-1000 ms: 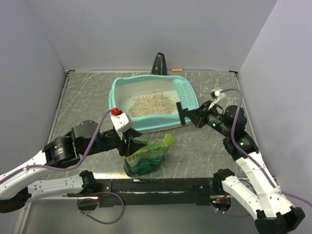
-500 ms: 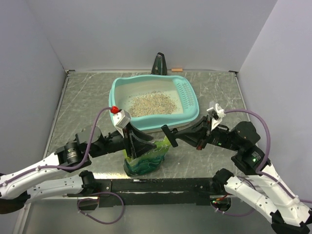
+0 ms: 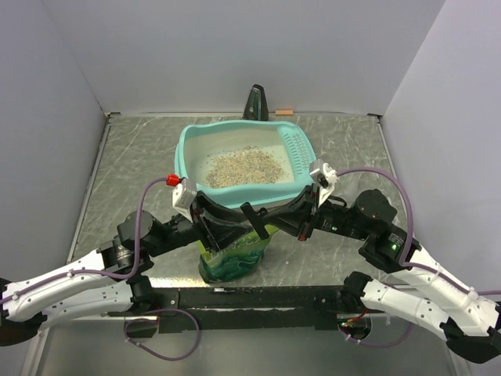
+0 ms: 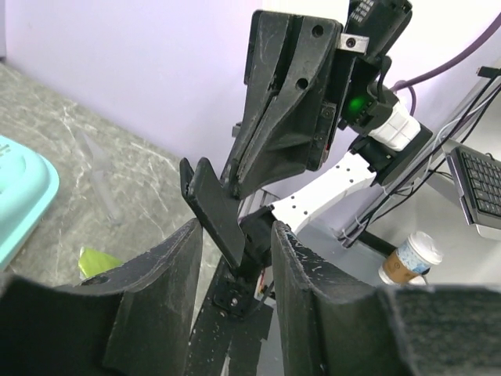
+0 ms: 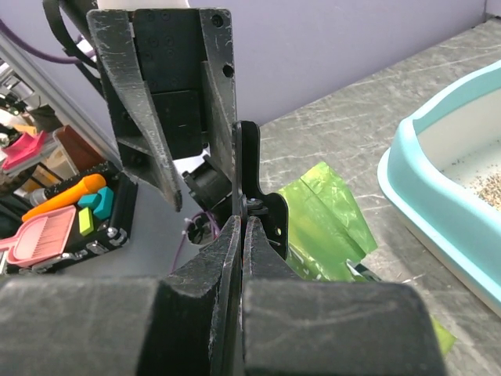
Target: Fill the litter box with clean litter
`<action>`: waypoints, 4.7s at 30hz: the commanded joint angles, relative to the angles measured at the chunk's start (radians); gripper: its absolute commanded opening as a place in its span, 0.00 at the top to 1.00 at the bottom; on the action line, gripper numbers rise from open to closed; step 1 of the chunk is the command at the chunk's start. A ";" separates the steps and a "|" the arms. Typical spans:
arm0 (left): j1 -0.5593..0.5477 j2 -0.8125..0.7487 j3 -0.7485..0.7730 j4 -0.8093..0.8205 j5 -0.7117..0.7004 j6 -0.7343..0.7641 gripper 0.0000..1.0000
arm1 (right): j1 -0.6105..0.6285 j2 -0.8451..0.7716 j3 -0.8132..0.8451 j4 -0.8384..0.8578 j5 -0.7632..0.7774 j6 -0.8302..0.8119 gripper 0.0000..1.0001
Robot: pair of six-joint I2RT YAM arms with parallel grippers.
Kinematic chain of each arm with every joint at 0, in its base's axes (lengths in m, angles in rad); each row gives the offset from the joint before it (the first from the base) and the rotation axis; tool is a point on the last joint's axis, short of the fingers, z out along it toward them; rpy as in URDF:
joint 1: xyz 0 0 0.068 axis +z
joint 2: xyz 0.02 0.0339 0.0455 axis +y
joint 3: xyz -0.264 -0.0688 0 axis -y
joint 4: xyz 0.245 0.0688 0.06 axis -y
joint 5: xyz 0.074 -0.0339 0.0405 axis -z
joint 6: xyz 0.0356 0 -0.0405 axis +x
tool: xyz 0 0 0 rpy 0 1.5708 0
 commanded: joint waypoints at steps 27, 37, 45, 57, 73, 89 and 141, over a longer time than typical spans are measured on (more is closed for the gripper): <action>0.000 -0.024 0.004 0.118 -0.027 0.073 0.99 | 0.052 0.000 0.087 -0.047 0.011 -0.027 0.51; 0.001 -0.089 0.015 -0.017 0.005 0.093 0.99 | 0.052 -0.035 0.168 -0.193 0.023 -0.174 0.21; 0.000 -0.100 0.013 -0.028 0.084 0.088 0.99 | 0.052 0.018 0.173 -0.180 -0.101 -0.178 0.21; 0.000 -0.071 0.028 0.001 0.145 0.076 0.99 | 0.052 0.086 0.128 -0.078 -0.176 -0.136 0.22; 0.001 -0.078 0.044 -0.019 0.120 0.085 0.99 | 0.052 0.094 0.099 -0.058 -0.228 -0.125 0.30; 0.000 -0.063 0.087 -0.163 0.104 0.132 0.48 | 0.052 0.054 0.102 -0.118 -0.133 -0.161 1.00; 0.001 0.087 0.053 -0.729 -0.097 0.401 0.62 | -0.204 0.216 0.208 -0.468 -0.279 -0.706 1.00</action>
